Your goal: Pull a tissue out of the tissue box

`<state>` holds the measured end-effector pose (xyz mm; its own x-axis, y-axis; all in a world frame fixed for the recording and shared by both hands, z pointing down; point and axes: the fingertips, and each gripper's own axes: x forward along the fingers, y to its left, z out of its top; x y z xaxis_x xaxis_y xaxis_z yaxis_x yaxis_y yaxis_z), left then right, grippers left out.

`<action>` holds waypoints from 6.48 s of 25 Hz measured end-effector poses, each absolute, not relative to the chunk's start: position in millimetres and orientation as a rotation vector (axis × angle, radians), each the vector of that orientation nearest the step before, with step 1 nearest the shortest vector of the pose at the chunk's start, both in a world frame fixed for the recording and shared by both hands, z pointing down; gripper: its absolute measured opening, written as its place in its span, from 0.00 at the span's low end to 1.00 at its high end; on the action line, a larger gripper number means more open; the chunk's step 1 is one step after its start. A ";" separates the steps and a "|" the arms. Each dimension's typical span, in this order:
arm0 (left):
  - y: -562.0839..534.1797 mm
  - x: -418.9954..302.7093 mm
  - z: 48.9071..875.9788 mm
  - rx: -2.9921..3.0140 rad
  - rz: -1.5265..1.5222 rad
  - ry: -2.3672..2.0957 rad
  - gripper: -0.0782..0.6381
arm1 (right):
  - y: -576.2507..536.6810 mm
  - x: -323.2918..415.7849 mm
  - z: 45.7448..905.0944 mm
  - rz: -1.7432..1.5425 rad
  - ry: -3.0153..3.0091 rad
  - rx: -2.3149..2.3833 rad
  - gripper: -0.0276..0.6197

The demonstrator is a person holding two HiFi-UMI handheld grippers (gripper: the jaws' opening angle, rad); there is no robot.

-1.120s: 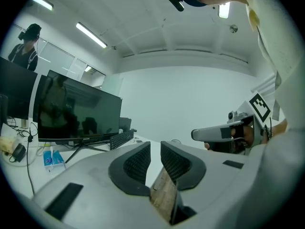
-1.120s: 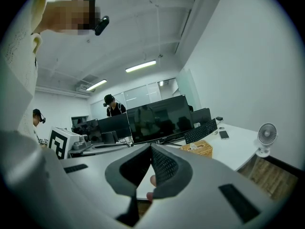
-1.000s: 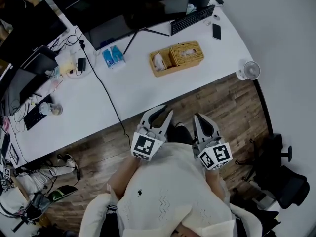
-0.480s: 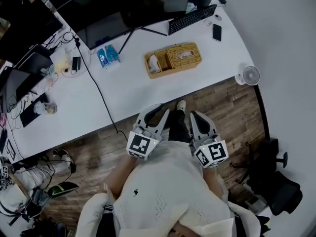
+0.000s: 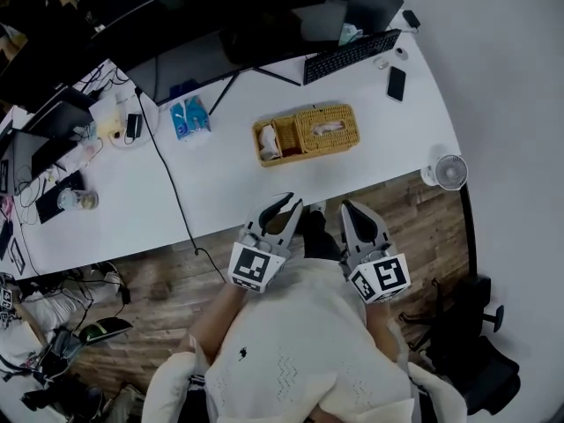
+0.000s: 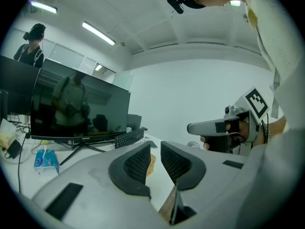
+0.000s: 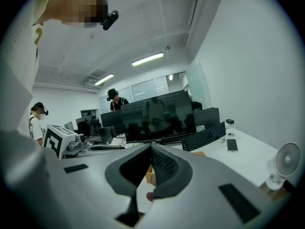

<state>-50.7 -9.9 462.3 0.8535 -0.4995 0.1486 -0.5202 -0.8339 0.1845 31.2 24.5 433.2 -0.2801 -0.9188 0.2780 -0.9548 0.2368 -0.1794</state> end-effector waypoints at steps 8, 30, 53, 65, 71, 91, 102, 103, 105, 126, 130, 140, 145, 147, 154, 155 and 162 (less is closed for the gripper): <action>-41.9 -19.0 467.8 2.743 0.176 -0.886 0.21 | -18.1 64.5 430.9 0.486 -2.446 1.690 0.04; -85.9 30.2 508.7 2.593 0.296 -1.175 0.21 | -50.6 126.1 439.4 0.451 -2.553 1.384 0.04; -150.9 77.8 593.9 2.443 0.525 -1.226 0.27 | -80.9 172.7 452.2 0.441 -2.532 1.325 0.04; -179.4 89.2 631.8 2.356 0.658 -1.240 0.32 | -97.2 190.5 466.4 0.496 -2.499 1.336 0.04; -179.4 90.2 640.1 2.326 0.686 -1.248 0.15 | -98.6 191.0 470.4 0.493 -2.489 1.327 0.04; -148.0 90.2 630.9 2.332 0.637 -1.183 0.13 | -89.4 181.6 474.2 0.494 -2.496 1.316 0.04; -140.3 84.5 620.4 2.362 0.632 -1.170 0.13 | -81.8 175.0 471.0 0.474 -2.491 1.336 0.04; -139.2 84.0 620.3 2.362 0.632 -1.172 0.13 | -81.5 174.7 470.8 0.472 -2.490 1.339 0.04; -136.8 83.9 619.5 2.361 0.628 -1.175 0.13 | -80.3 174.4 470.4 0.468 -2.489 1.345 0.04; -116.3 71.1 608.6 2.369 0.573 -1.191 0.13 | -68.8 158.0 469.1 0.426 -2.498 1.313 0.04; -116.8 66.9 602.6 2.380 0.553 -1.201 0.13 | -69.2 154.0 466.6 0.404 -2.506 1.309 0.04; -111.1 55.1 593.5 2.383 0.517 -1.220 0.13 | -68.8 142.9 464.1 0.391 -2.520 1.289 0.04; -109.7 52.2 589.1 2.395 0.508 -1.228 0.13 | -68.3 142.4 464.2 0.393 -2.525 1.297 0.04; -108.4 49.8 586.1 2.398 0.502 -1.229 0.13 | -68.5 141.1 463.4 0.390 -2.528 1.299 0.04; -104.4 41.3 574.4 2.414 0.475 -1.240 0.13 | -67.5 134.8 461.7 0.390 -2.537 1.298 0.04; -103.5 39.9 574.0 2.414 0.474 -1.243 0.13 | -67.0 133.9 461.8 0.392 -2.539 1.297 0.04; -102.7 32.7 560.2 2.413 0.420 -1.271 0.13 | -66.9 127.9 461.9 0.397 -2.545 1.272 0.04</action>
